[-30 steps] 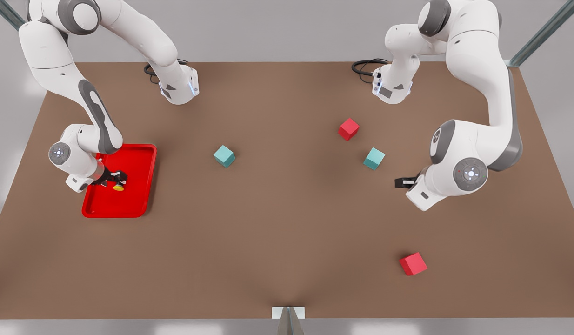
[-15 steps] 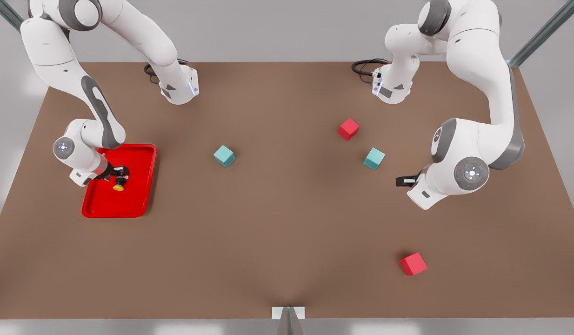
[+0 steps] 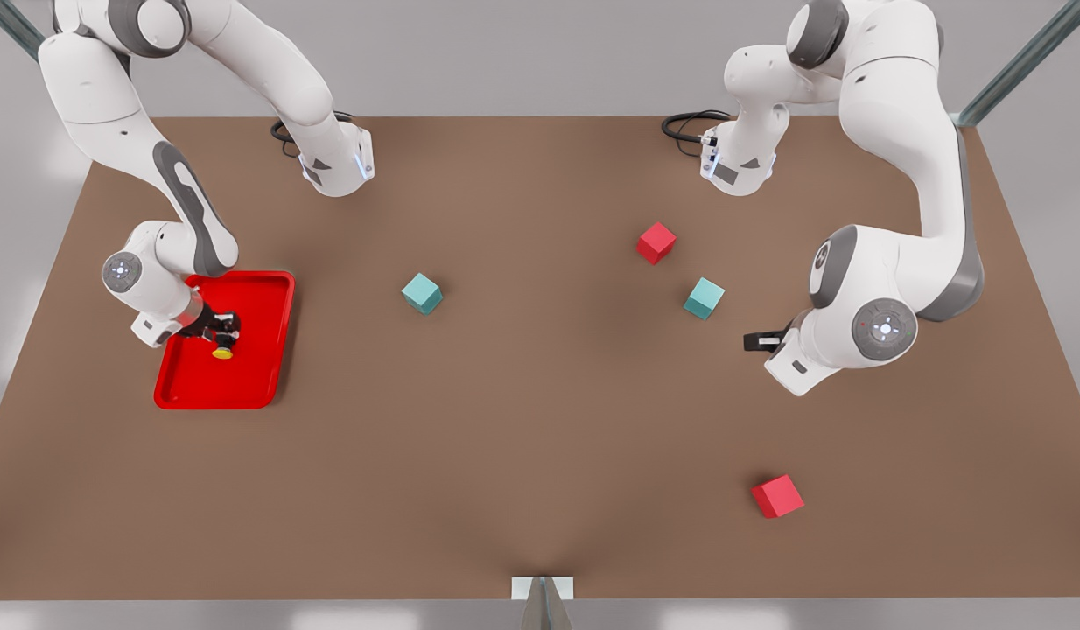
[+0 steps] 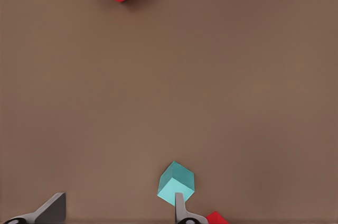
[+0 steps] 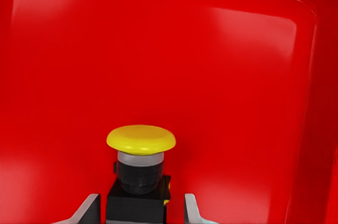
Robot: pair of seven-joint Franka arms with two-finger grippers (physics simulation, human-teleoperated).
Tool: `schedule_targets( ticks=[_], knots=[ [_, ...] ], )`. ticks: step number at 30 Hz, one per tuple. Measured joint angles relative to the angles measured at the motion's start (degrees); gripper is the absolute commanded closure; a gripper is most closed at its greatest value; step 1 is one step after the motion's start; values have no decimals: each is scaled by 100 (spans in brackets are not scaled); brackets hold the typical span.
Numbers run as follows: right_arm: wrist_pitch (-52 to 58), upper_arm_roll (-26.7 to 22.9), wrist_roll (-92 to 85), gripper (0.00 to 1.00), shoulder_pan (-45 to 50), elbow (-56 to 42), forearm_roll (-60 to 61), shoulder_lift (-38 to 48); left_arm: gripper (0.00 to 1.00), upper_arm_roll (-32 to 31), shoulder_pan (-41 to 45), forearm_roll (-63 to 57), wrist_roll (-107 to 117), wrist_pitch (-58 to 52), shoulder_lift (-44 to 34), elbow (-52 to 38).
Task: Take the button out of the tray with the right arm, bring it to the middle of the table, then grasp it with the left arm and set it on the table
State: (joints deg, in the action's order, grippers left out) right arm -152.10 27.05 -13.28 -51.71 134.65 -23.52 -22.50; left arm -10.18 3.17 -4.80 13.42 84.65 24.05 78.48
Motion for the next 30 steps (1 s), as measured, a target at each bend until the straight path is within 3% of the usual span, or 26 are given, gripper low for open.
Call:
schedule_targets(
  ticks=[1,3,12,16,19,21,23,26,27,30],
  knots=[
    [-17,0,-2,44,-8,1,-7,-6,0,0,-3,0,2,1,1,2],
    [-45,0,-3,47,-18,1,-19,-11,0,0,-3,0,4,-1,-3,-3],
    [-165,2,-49,58,-35,10,1,-62,0,0,-11,0,14,6,6,-10],
    [-62,30,-91,59,-34,11,27,196,0,0,-21,-2,17,-3,0,-19],
    [236,282,-113,59,-103,-11,58,500,0,0,-51,-5,14,-9,-7,-27],
    [566,816,-62,59,-66,-295,223,574,0,0,-63,-7,11,-13,-10,-26],
    [947,1197,44,59,471,-716,667,596,0,0,-82,-8,7,-19,-14,-24],
    [1444,1242,298,59,1658,-1357,1441,490,0,10,-95,-8,0,-24,-16,-23],
    [1596,1089,405,59,2121,-1605,1662,415,0,14,-96,-8,-3,-26,-16,-27],
    [1997,5,759,59,3974,-2472,2353,140,0,23,-103,-9,-10,-26,-16,-24]
  ],
)
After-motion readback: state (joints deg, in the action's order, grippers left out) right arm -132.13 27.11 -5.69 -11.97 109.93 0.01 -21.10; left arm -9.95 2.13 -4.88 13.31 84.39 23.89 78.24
